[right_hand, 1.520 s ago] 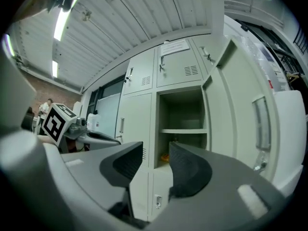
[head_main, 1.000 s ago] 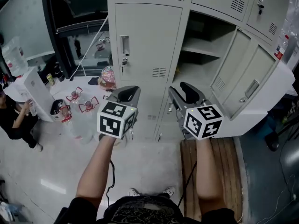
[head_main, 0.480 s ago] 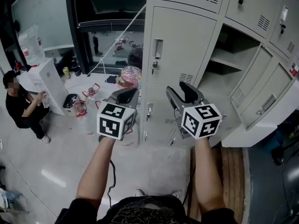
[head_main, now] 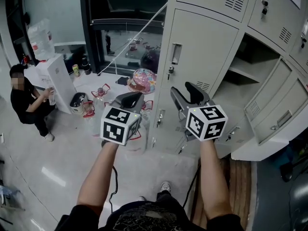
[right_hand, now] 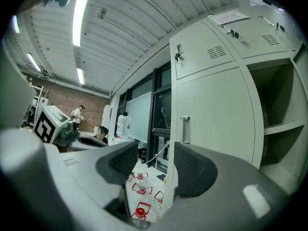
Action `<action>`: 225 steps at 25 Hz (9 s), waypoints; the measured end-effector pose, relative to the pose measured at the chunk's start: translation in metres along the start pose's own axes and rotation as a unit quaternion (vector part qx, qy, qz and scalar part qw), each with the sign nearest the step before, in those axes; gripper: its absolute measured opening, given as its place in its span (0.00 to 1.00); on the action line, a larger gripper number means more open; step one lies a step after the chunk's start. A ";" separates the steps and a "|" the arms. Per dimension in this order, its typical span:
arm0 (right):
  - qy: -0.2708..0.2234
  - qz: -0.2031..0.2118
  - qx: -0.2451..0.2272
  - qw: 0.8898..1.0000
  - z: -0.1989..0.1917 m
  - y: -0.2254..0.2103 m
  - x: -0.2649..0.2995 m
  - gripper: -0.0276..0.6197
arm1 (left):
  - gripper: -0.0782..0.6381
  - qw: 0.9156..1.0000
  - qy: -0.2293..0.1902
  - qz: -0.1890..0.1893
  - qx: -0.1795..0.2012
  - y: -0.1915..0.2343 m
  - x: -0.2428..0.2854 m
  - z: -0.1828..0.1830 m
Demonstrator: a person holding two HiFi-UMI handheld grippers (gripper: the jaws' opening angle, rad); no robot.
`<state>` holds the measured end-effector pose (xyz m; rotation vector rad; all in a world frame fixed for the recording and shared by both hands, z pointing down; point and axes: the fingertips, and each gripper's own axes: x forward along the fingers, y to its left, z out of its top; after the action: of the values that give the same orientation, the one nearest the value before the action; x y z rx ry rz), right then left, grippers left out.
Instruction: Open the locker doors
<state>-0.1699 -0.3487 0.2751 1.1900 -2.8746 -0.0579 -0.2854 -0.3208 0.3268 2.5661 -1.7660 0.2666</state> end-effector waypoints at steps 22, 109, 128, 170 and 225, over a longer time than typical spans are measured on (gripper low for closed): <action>-0.001 0.074 0.009 0.997 0.001 -0.051 0.120 0.41 | 0.11 0.998 -0.006 0.066 0.000 0.041 0.079 0.017; 0.000 -0.054 0.028 0.998 0.000 -0.017 -0.023 0.33 | 0.11 0.998 -0.014 -0.056 0.001 -0.046 0.004 0.001; 0.009 -0.047 0.010 0.999 -0.001 -0.038 -0.078 0.28 | 0.11 0.998 -0.030 -0.060 -0.007 -0.099 0.018 0.023; 0.009 -0.039 0.022 0.999 -0.007 -0.144 -0.195 0.25 | 0.11 0.996 -0.031 -0.085 0.001 -0.262 0.073 0.054; 0.022 0.123 0.022 0.992 -0.047 0.015 -0.149 0.09 | 0.11 0.986 0.049 0.161 0.002 -0.155 -0.095 -0.003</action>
<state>-0.0733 -0.2337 0.3209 0.8217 -2.9722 0.0360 -0.1743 -0.1767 0.3288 2.2144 -2.1367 0.3936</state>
